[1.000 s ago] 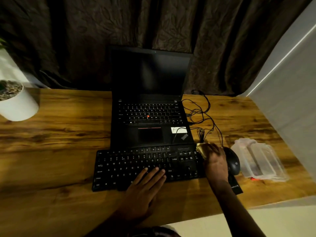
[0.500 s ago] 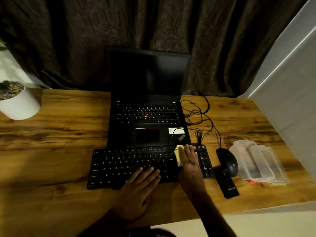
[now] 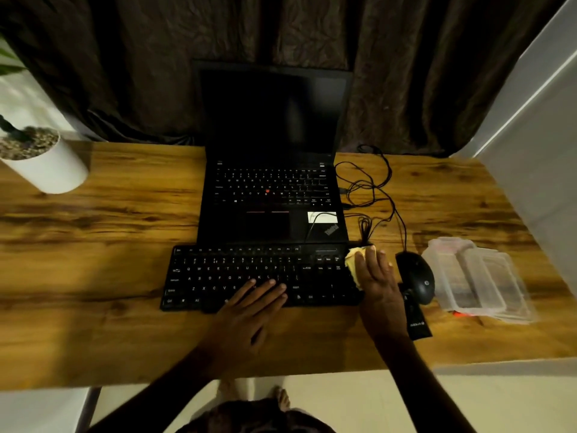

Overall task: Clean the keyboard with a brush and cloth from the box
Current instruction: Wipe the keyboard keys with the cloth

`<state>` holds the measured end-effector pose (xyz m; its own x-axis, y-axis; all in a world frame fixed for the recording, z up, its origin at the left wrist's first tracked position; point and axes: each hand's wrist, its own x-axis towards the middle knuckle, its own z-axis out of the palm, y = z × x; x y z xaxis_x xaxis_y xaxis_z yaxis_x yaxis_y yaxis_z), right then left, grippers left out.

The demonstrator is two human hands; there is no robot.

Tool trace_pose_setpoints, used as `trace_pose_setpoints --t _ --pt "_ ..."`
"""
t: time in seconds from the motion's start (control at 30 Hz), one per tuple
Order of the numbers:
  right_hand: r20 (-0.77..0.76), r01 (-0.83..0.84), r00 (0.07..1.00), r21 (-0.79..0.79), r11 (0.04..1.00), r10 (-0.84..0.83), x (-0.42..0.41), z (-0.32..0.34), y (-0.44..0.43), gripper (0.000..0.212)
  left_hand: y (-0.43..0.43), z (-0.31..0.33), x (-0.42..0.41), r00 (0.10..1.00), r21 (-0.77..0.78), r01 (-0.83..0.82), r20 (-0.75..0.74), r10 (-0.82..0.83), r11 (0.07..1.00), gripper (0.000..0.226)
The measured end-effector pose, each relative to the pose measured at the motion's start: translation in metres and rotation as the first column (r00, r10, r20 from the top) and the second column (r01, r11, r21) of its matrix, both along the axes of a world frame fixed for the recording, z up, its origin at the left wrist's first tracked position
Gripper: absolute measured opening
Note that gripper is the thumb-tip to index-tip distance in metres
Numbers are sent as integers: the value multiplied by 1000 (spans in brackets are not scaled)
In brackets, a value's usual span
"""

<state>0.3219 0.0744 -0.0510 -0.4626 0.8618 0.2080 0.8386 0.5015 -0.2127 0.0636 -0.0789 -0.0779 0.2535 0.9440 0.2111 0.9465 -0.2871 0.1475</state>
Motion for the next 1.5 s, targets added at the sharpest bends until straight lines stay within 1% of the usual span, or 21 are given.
trace_pose_setpoints --t 0.1,0.17,0.23,0.3,0.33,0.37,0.43,0.5,0.6,0.7,0.8,0.9,1.03,1.1,1.13,1.2,1.23,1.3,1.33,1.4,1.5 --pt "-63 28 998 -31 999 -30 -8 0 -12 73 -1 3 -2 996 46 -72 48 70 996 56" --pt "-119 30 992 -75 997 -38 -8 -1 -13 68 -1 9 -9 973 70 -212 104 204 975 58" --pt "-144 38 988 -92 995 -51 -7 -3 -12 63 -5 15 -24 908 58 -395 172 381 917 62" --pt "-135 49 989 -85 995 -61 -8 -6 -13 63 -13 17 -46 817 -1 -545 224 531 839 69" --pt "-132 56 989 -81 995 -66 -10 -7 -14 63 -18 16 -59 781 -45 -584 241 576 811 73" --pt "-129 67 989 -81 994 -78 -12 -8 -14 64 -21 15 -70 766 -91 -592 246 594 801 77" --pt "-124 101 986 -77 992 -110 -19 -10 -17 65 -26 12 -88 798 -148 -537 229 557 830 84" --pt "-134 126 982 -65 990 -134 -30 -12 -23 65 -28 12 -96 823 -164 -469 275 496 868 87" --pt "-174 131 974 -82 988 -143 -56 -11 -35 66 -29 19 -100 739 -242 -443 446 505 863 98" --pt "-192 114 973 -94 989 -131 -81 -13 -46 65 -31 18 -104 682 -277 -425 528 506 862 102" --pt "-174 99 978 -90 991 -114 -103 -13 -55 68 -33 17 -108 598 -325 -390 622 506 861 107" --pt "-199 101 973 -80 992 -115 -124 -10 -65 66 -36 16 -117 492 -381 -310 720 490 871 111" --pt "-216 56 974 -26 998 -60 -149 -16 -80 63 -38 19 -130 425 -407 -196 785 451 892 111" --pt "-202 11 979 3 1000 -10 -163 -20 -87 58 -39 19 -137 433 -419 -142 788 437 897 107" --pt "-193 -14 981 17 1000 17 -170 -22 -90 58 -39 17 -141 460 -406 -123 785 414 906 106" --pt "-182 -68 981 8 998 68 -187 -23 -98 67 -40 14 -147 529 -368 -103 766 364 924 106" --pt "-177 -107 979 -1 994 105 -196 -22 -103 67 -40 13 -150 557 -355 -96 756 345 930 107" --pt "-160 -192 969 -13 981 188 -215 -20 -114 56 -41 12 -157 612 -323 -80 731 302 943 108" --pt "-146 -225 964 -11 974 221 -224 -18 -118 55 -43 11 -160 645 -297 -70 715 270 952 106" --pt "-109 -293 950 25 956 294 -236 -16 -123 56 -46 9 -165 719 -247 -49 664 206 968 100" --pt "-21 -373 927 54 926 375 -239 -13 -126 61 -53 2 -168 805 -237 -72 560 196 969 98"
